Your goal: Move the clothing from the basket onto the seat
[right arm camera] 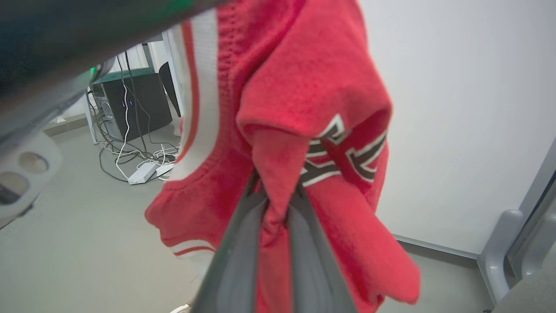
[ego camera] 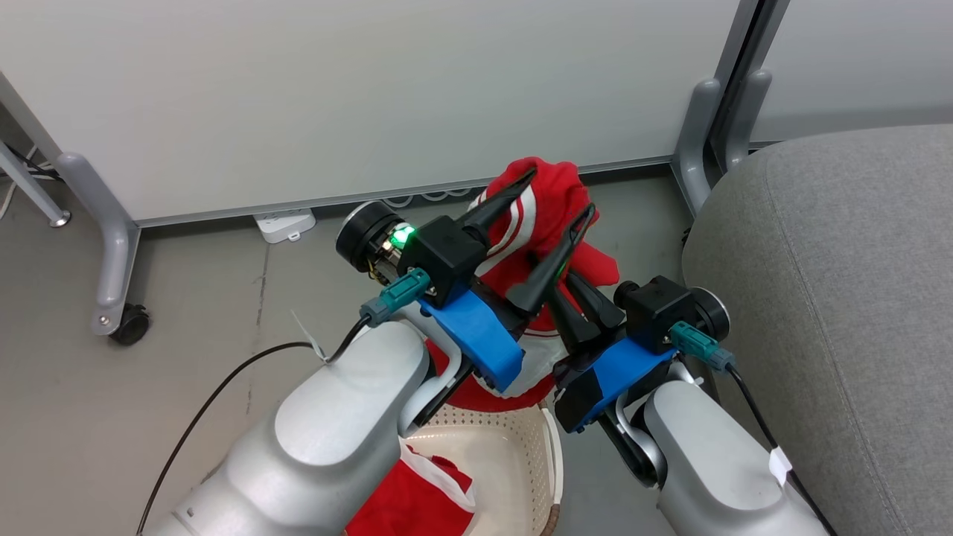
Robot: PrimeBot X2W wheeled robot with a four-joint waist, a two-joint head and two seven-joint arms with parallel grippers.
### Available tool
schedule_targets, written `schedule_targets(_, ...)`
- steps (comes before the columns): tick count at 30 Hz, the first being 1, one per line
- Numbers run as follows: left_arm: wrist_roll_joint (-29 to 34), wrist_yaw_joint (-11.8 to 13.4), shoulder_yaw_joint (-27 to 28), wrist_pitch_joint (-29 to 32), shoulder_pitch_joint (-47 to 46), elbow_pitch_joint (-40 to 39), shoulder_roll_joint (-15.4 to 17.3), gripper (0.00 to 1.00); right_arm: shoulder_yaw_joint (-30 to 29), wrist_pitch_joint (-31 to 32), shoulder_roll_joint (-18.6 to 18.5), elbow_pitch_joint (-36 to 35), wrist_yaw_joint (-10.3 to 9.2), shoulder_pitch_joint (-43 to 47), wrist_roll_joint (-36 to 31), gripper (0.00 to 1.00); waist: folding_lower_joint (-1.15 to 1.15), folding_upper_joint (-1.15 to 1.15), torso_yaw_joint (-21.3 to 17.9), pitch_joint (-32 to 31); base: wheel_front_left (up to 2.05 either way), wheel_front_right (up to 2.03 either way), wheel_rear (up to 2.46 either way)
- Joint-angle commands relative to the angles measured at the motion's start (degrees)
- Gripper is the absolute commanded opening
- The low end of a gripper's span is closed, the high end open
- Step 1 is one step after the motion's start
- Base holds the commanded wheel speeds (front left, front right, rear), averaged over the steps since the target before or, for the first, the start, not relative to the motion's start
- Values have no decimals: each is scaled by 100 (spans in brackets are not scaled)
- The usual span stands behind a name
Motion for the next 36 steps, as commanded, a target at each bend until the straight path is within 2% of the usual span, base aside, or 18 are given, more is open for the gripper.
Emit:
schedule_targets(1,30,40,34,-29,18,-2,7,100,10,-1,-10,6,-4,-15,38,0,0,0,-2,4,0,0,0)
schedule_targets(19,189,37,152,-24,106,-12,71,100,-155,-1,-11,-46,-4,27,-35,0,0,0,-204,135,0,0,0)
schedule_targets(36,321,-19,-131,-6,223,-53,149,100,-1161,-1,-9,-469,-4,220,-380,0,0,0,-1070,501,0,0,0)
